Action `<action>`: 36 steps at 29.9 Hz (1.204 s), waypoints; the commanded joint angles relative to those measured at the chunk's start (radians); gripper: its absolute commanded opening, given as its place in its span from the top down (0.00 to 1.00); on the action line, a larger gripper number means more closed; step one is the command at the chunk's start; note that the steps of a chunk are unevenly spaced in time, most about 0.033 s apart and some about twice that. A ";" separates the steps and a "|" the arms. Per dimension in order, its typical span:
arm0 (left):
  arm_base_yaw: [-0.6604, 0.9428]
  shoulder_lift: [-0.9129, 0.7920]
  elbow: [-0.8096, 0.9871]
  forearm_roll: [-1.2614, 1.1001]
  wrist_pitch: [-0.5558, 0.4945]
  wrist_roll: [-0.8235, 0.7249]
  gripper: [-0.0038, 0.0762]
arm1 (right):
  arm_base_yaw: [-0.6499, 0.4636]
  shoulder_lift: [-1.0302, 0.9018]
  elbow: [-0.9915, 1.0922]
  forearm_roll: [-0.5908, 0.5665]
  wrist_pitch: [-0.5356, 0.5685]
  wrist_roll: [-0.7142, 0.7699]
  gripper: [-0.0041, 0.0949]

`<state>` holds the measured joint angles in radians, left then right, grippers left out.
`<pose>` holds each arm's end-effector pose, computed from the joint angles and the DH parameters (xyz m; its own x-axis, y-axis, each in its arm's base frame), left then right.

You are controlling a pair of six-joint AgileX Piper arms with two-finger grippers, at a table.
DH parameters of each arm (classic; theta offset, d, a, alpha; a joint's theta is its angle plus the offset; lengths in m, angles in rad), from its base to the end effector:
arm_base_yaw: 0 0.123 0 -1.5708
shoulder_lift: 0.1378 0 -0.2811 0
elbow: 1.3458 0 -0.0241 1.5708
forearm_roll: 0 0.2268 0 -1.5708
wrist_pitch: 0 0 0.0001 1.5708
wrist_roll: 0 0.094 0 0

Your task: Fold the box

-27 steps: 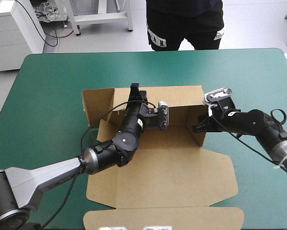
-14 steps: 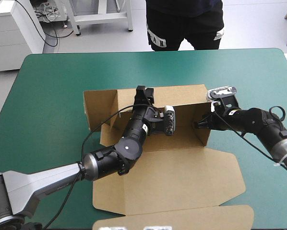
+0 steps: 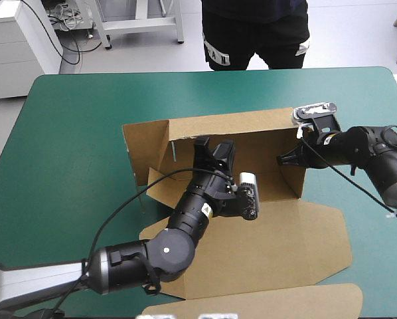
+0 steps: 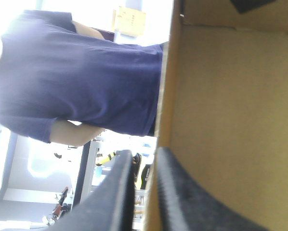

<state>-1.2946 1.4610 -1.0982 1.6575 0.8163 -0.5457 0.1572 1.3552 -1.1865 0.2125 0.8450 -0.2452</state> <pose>0.1465 -0.2663 0.3537 0.4063 0.8700 -0.2793 0.2358 0.1955 0.9519 0.2571 0.0558 0.3352 -0.7531 -0.2221 -0.6193 -0.3287 0.9424 0.0617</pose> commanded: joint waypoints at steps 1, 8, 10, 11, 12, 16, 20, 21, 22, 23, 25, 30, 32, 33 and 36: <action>-0.005 -0.104 -0.026 0.017 0.060 -0.018 0.94 | -0.003 -0.009 -0.067 0.001 0.100 0.026 0.96; 0.098 -0.212 -0.108 -0.144 0.030 0.012 0.94 | -0.003 0.109 -0.156 0.003 0.263 0.028 0.96; 0.162 -0.230 -0.146 -0.216 -0.012 0.030 0.94 | -0.003 0.146 -0.187 0.003 0.307 0.028 0.96; 0.203 -0.238 -0.166 -0.260 -0.035 0.050 0.94 | -0.003 0.173 -0.215 0.003 0.325 0.030 0.96; 0.246 -0.243 -0.181 -0.293 -0.052 0.062 0.94 | -0.003 0.187 -0.229 0.005 0.323 0.030 0.96; 0.421 -0.252 -0.237 -0.448 -0.093 0.105 0.94 | -0.003 0.262 -0.301 0.012 0.323 0.052 0.96; 0.619 -0.252 -0.247 -0.673 -0.152 0.179 0.94 | -0.003 0.335 -0.366 0.012 0.324 0.070 0.96; 0.673 -0.252 -0.247 -0.734 -0.163 0.203 0.94 | -0.003 0.356 -0.383 0.012 0.324 0.072 0.96; 0.729 -0.252 -0.247 -0.819 -0.174 0.242 0.94 | -0.003 0.373 -0.397 0.012 0.324 0.075 0.96; 0.786 -0.250 -0.247 -0.900 -0.183 0.283 0.94 | -0.003 0.399 -0.420 0.012 0.324 0.076 0.96; 0.886 -0.244 -0.247 -1.035 -0.183 0.353 0.94 | -0.003 0.439 -0.456 0.012 0.324 0.076 0.96; 1.133 -0.230 -0.247 -1.389 -0.172 0.546 0.94 | -0.003 0.527 -0.537 0.012 0.319 0.077 0.96; 1.218 -0.225 -0.247 -1.512 -0.153 0.617 0.94 | -0.003 0.542 -0.552 0.010 0.304 0.077 0.96; 1.254 -0.218 -0.247 -1.578 -0.142 0.655 0.94 | -0.003 0.544 -0.554 0.008 0.291 0.077 0.95; 1.331 -0.202 -0.247 -1.723 -0.106 0.736 0.94 | -0.003 0.547 -0.563 -0.004 0.274 0.077 0.89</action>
<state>-0.0221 1.2717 -1.3128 0.0847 0.7367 0.1151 0.1562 1.9367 -1.7267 0.2168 1.0745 -0.1611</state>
